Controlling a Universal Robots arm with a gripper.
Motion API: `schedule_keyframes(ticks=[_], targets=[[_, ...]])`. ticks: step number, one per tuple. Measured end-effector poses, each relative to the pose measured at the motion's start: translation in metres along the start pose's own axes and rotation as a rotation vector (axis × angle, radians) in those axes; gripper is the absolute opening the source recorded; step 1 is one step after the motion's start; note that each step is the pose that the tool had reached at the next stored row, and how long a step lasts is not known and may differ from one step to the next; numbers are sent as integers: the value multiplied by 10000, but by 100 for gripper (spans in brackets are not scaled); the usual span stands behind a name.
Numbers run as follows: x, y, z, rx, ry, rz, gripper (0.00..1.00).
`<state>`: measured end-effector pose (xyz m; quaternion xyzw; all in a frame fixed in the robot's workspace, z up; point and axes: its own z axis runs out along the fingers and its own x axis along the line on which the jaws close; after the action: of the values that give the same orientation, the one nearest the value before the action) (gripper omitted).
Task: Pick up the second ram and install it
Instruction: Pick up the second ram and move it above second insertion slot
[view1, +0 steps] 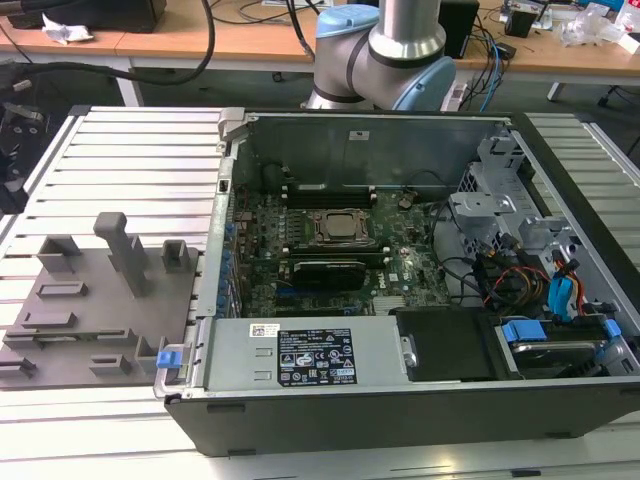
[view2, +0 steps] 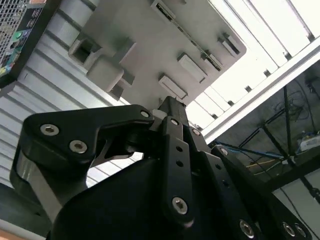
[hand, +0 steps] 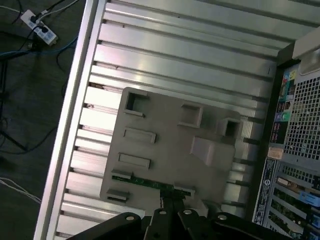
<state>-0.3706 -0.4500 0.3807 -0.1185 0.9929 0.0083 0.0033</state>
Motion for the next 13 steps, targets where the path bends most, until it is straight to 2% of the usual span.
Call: schedule_keyframes(ticks=[2, 3, 13], targets=[[0, 0, 0, -5, 11, -657, 11], [0, 0, 0, -10, 19, -1152, 11], [0, 0, 0, -30, 57, -3607, 11]])
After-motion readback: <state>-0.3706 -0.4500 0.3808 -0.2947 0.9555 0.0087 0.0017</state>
